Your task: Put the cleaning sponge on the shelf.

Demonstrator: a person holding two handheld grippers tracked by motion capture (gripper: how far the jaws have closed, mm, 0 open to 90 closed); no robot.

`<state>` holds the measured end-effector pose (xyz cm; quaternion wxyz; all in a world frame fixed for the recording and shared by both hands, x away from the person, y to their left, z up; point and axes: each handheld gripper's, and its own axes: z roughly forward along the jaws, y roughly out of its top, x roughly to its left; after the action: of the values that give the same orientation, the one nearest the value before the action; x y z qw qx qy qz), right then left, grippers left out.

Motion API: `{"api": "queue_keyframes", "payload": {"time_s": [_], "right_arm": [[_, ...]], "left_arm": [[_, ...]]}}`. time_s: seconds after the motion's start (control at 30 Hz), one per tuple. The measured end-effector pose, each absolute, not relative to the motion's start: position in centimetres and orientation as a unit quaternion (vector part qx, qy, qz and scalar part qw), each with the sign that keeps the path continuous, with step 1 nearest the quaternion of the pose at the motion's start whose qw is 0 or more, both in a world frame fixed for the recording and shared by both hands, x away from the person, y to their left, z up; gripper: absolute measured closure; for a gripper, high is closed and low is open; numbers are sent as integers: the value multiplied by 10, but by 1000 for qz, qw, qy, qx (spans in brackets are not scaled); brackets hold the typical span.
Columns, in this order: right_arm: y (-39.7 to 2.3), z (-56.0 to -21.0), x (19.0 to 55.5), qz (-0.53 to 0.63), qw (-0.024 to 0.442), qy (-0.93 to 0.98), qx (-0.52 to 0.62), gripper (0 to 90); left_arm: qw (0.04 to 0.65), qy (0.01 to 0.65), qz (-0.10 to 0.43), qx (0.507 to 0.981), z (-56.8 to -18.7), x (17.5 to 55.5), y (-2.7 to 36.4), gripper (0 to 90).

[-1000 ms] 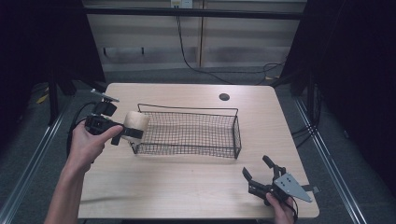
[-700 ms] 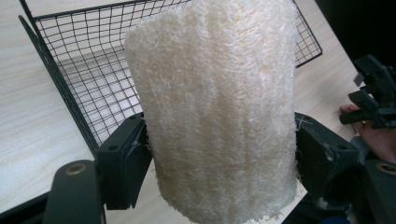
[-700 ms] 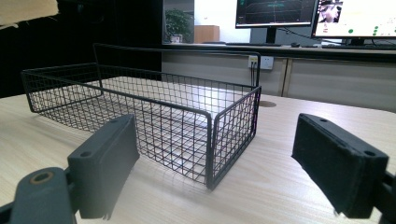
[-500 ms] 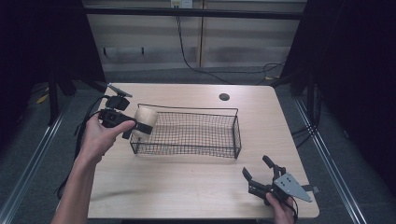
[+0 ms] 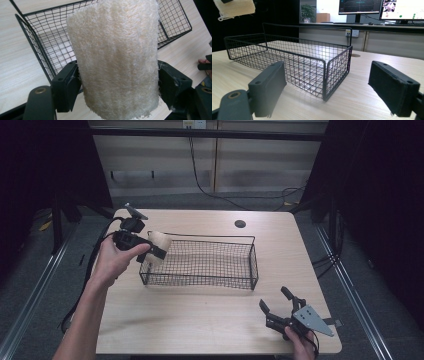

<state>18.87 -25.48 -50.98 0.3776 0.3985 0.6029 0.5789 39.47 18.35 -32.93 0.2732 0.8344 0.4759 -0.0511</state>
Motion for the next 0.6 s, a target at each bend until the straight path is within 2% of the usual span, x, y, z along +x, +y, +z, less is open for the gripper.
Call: {"api": "queue_keyframes", "payload": {"time_s": [0.6], "right_arm": [[-255,-510,189,580,376,602,398,136]], "left_arm": [[205,538,-41,816,-357,412,162,263]]}}
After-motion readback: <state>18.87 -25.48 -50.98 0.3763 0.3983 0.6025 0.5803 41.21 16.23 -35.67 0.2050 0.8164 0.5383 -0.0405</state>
